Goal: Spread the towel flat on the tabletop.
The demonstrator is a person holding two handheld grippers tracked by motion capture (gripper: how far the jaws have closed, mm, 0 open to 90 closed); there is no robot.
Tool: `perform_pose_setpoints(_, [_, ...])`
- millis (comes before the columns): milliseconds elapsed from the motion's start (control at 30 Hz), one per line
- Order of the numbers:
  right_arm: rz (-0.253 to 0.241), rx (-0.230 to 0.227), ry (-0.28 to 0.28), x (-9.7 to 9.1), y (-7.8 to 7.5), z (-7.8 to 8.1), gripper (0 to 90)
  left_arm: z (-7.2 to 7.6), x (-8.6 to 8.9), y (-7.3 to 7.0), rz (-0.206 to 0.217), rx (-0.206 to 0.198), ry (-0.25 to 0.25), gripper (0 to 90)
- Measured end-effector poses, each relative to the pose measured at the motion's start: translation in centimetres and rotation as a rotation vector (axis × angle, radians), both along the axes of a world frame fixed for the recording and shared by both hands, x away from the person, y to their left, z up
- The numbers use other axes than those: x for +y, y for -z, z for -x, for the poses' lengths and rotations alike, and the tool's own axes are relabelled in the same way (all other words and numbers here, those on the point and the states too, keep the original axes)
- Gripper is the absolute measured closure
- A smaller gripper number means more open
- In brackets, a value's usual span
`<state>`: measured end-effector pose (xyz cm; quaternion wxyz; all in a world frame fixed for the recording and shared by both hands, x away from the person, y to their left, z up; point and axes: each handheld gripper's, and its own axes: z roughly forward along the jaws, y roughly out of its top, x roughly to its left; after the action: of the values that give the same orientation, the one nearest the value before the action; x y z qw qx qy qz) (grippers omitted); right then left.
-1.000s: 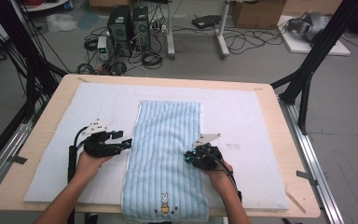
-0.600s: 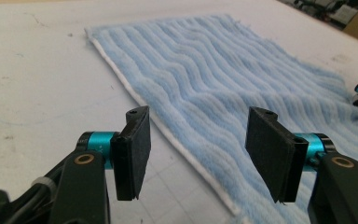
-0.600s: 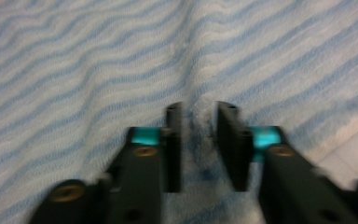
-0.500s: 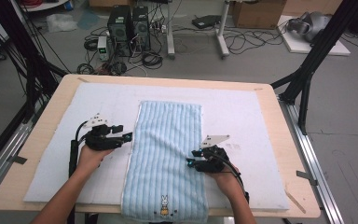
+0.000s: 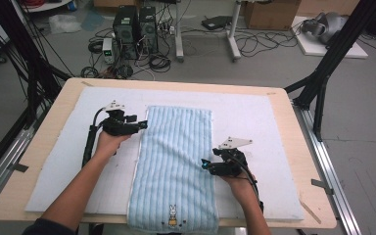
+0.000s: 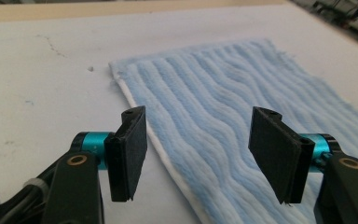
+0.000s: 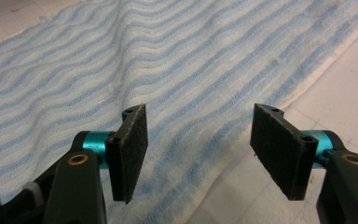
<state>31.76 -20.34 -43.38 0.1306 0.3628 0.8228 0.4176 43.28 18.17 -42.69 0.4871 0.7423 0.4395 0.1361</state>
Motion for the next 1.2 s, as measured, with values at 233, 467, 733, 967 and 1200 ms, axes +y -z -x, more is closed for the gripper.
perform_pose_setpoints(233, [0.005,0.004,-0.002,0.0,0.1,-0.1,35.7,-2.3,-1.3,1.4,-0.083,0.016,-0.071,42.4])
perform_pose_setpoints(467, [0.007,0.01,0.005,0.0,0.2,-0.2,35.6,-3.1,-2.8,2.4,-0.219,0.013,-0.053,47.7])
perform_pose_setpoints(733, [0.017,0.004,0.006,0.2,0.3,-0.3,35.1,-3.1,-3.0,2.3,-0.243,-0.004,-0.094,84.9])
perform_pose_setpoints(967, [0.026,-0.02,0.067,0.2,0.2,-1.2,40.1,-2.9,-1.7,2.2,-0.191,0.034,-0.123,42.7])
perform_pose_setpoints(1200, [0.06,-0.037,0.188,-0.2,-0.3,-5.8,52.8,-1.9,-0.1,1.2,-0.112,0.056,-0.075,40.2])
